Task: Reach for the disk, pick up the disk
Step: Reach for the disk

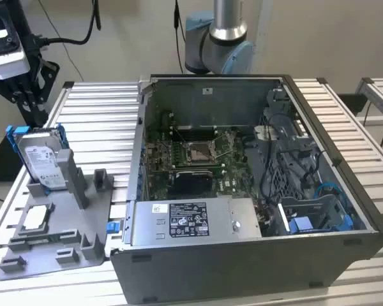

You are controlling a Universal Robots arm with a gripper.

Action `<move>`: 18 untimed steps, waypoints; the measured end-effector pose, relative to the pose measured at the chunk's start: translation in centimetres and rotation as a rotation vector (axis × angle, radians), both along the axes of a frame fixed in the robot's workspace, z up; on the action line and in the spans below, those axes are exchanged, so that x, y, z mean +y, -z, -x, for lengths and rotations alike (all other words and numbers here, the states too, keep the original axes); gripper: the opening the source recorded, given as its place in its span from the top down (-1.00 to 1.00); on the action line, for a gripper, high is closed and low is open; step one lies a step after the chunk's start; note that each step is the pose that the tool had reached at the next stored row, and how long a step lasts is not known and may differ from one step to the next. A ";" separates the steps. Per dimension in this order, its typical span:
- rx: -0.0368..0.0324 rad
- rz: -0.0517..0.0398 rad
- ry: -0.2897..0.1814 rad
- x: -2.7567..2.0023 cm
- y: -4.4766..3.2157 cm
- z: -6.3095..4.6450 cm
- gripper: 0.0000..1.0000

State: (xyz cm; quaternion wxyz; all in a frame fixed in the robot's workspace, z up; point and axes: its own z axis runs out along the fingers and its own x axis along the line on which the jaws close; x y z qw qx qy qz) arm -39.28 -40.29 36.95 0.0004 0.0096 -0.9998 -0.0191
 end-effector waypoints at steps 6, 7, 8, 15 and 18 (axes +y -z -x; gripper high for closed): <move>0.0000 0.0000 0.000 0.00 0.00 0.0 1.00; 0.0001 0.0000 0.000 0.00 0.00 0.0 1.00; 0.0000 0.0000 0.000 0.00 0.00 0.0 1.00; 0.0000 0.0000 0.000 0.13 0.00 0.1 1.00; -0.0022 0.0000 0.001 0.52 0.01 1.1 1.00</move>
